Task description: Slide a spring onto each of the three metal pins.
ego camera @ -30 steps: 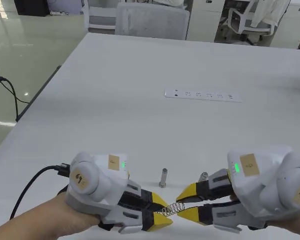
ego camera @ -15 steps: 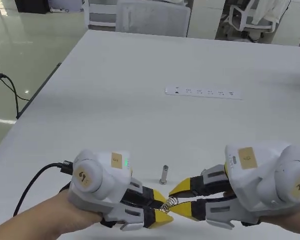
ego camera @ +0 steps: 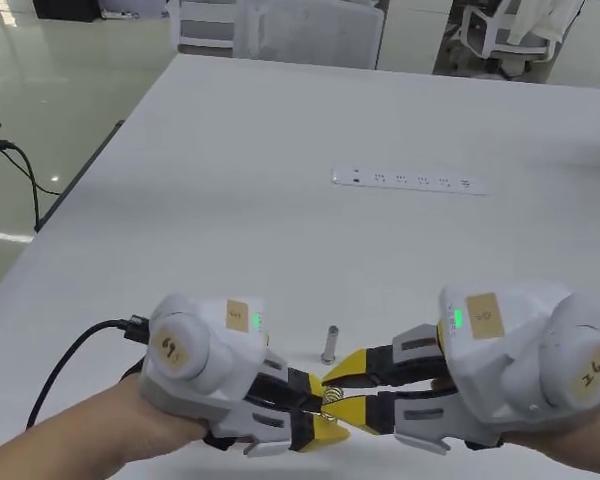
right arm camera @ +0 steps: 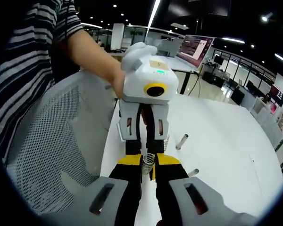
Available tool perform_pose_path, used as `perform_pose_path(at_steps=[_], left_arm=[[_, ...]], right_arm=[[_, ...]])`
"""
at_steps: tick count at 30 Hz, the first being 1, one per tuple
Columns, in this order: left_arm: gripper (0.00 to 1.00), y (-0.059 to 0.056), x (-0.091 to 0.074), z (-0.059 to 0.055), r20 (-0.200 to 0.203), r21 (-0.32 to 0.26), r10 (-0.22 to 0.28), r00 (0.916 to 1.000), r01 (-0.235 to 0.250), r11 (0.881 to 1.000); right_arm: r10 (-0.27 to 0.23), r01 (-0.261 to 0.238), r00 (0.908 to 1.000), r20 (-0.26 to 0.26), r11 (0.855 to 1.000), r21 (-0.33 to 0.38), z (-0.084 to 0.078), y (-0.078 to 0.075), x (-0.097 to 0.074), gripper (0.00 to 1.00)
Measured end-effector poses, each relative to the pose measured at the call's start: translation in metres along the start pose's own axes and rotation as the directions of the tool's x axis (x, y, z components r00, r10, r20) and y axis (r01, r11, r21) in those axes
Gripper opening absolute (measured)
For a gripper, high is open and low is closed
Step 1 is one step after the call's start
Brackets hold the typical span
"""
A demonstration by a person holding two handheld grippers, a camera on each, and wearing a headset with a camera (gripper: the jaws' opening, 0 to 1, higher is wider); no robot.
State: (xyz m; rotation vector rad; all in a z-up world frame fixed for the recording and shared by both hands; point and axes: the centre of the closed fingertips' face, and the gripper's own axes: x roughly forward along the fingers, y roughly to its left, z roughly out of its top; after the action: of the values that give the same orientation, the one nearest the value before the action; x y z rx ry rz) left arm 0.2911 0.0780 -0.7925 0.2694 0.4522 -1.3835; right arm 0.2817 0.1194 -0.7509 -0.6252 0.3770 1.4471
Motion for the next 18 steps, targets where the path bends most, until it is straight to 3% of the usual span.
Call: perform_pose_path(at_steps=[18], left_arm=[[0.06,0.0081,-0.0066,0.0024,0.023,-0.049,0.036,0.9991,-0.035,0.998]], right_arm=[[-0.023,0.023,0.9997,0.002,1.000,0.020,0.0033,-0.0079,0.0014,0.07]])
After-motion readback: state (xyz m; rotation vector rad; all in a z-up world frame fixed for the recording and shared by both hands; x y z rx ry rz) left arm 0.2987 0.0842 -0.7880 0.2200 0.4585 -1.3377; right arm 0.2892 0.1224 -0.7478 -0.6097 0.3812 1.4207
